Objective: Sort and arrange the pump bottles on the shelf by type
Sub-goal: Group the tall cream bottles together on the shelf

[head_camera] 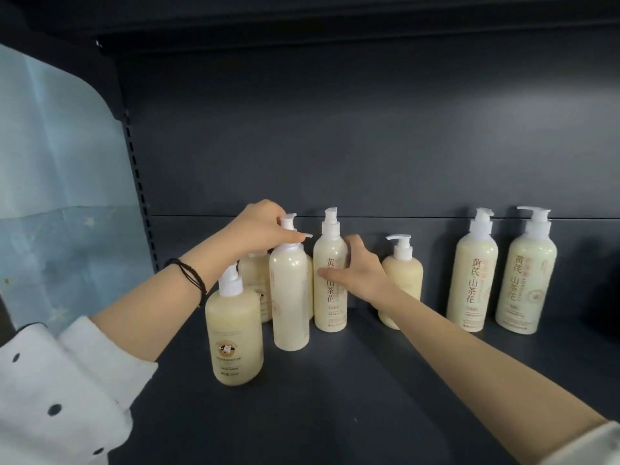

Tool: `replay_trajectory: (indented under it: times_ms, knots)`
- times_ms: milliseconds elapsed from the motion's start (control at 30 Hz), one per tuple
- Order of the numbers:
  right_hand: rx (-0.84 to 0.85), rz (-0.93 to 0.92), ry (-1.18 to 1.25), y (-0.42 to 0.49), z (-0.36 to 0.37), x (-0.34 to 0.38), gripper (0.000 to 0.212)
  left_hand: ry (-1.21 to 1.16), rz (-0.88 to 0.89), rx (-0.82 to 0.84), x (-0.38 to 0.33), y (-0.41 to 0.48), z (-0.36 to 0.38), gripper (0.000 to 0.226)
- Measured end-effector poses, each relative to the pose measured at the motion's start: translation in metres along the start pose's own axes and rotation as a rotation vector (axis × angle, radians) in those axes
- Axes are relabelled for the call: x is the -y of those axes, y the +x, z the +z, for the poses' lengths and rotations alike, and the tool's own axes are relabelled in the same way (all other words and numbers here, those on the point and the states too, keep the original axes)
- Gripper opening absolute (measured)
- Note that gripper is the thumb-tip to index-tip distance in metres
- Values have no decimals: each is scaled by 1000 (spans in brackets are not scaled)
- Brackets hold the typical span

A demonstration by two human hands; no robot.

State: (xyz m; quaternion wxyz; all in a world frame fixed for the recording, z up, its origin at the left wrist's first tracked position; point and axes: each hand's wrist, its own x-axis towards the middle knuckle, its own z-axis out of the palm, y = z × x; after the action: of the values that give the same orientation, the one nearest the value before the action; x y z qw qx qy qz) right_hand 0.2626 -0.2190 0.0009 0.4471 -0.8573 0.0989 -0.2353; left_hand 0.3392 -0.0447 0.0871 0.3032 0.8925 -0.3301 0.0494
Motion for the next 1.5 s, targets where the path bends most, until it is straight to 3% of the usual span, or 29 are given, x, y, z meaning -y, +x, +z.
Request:
replay_trajectory:
  times_ms: [200,467,733,967,1333,1500]
  knots:
    - [-103,-45,18,-24,-9,-2,56,-198,52,82,-7,-15,-7,15]
    - [-294,25,2,-82,-58,-22,59,-380,163,-87,-33,-34,34,19]
    - [-526,72,-26,-131,-135,-61,61,-501,309,-127,-107,-39,84,26]
    - [-546,118,-78,-134,-202,-99,69,-495,317,-128,-177,-33,137,37]
    - [-349,97,-57,-110,-234,-126,71,-399,221,-286,-228,-14,189,32]
    - [-526,-126,-305,-116,-228,-118,45,-294,251,-241,-222,-26,177,28]
